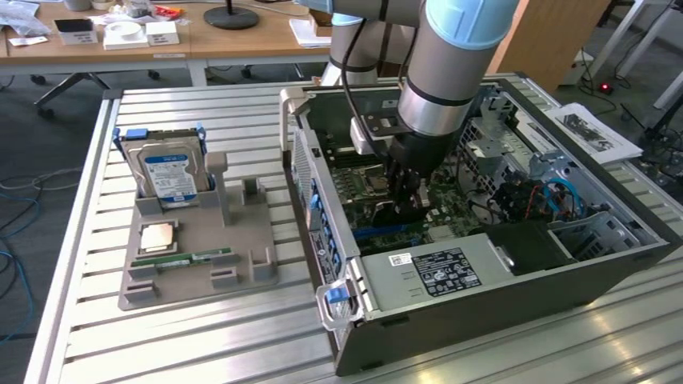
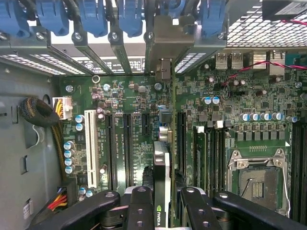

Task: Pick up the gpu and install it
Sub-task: 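Insert the gpu into the slot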

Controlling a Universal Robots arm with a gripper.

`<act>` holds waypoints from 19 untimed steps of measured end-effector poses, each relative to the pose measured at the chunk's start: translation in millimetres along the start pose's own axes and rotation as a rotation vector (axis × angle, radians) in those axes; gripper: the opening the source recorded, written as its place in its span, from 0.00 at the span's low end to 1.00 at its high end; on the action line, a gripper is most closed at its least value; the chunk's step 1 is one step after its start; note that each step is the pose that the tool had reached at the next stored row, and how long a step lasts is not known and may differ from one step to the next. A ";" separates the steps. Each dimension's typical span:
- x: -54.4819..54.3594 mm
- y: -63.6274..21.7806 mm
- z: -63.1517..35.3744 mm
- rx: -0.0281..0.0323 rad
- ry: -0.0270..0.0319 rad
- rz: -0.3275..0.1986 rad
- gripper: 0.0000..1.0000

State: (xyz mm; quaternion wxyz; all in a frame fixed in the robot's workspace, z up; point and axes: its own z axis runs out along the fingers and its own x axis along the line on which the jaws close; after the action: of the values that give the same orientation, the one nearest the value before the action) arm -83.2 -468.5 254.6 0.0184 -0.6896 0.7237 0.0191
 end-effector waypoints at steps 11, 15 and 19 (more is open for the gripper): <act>-0.2 0.0 -4.0 0.0016 0.0001 0.000 0.27; -0.2 -0.6 -4.1 0.0015 0.0003 -0.001 0.27; -0.4 -5.3 -4.0 0.0013 0.0001 -0.006 0.27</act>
State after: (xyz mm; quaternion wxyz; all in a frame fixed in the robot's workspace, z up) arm -77.8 -468.6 258.7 0.0188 -0.6919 0.7215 0.0185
